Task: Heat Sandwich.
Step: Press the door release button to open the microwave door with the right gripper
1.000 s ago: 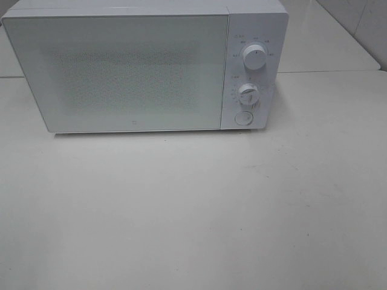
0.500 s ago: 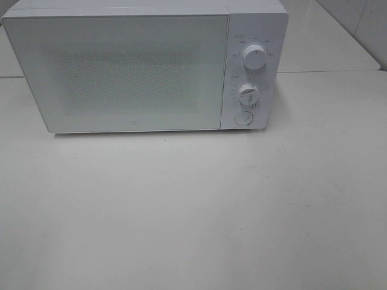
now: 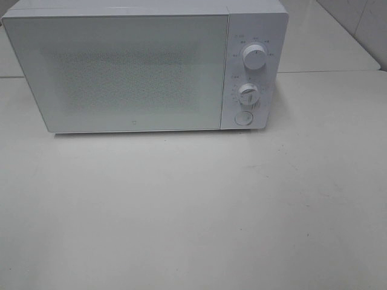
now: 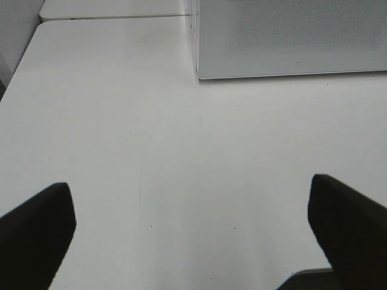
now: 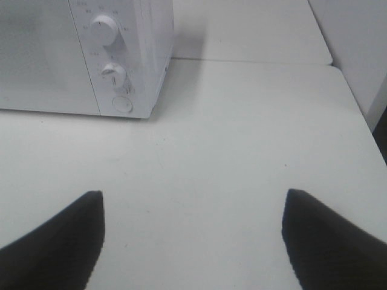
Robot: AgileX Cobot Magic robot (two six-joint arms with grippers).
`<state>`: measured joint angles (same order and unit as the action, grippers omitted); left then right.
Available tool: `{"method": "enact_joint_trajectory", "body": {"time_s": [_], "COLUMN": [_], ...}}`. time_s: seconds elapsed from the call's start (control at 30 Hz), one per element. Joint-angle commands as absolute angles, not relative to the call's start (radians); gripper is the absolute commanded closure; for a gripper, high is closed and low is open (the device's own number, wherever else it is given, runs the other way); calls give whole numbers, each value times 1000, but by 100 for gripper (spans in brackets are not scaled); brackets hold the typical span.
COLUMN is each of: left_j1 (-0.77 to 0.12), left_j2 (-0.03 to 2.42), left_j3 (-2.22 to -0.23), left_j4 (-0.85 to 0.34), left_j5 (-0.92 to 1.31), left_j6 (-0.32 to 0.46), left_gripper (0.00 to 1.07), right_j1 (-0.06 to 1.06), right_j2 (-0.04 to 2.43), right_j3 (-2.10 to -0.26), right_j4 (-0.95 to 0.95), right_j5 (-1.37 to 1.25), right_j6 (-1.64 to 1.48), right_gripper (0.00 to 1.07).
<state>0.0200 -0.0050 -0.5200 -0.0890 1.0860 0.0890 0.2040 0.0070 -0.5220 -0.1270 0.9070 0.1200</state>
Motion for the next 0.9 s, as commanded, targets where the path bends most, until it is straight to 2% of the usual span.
{"method": "enact_joint_trajectory", "body": {"time_s": [0.03, 0.9], "left_j1": [18, 18], "left_j2": [-21, -21], "left_j3": [-517, -517], "left_j4": [-90, -90], "left_j5": [1076, 1076], "left_j6": [88, 88], "left_gripper": [9, 9], "right_j1": [200, 200], "right_j2": [57, 563], "right_j3": [-531, -523], "right_j4": [-124, -124], "right_j5": [828, 315], "right_j6": [132, 132], "right_gripper": [31, 31]}}
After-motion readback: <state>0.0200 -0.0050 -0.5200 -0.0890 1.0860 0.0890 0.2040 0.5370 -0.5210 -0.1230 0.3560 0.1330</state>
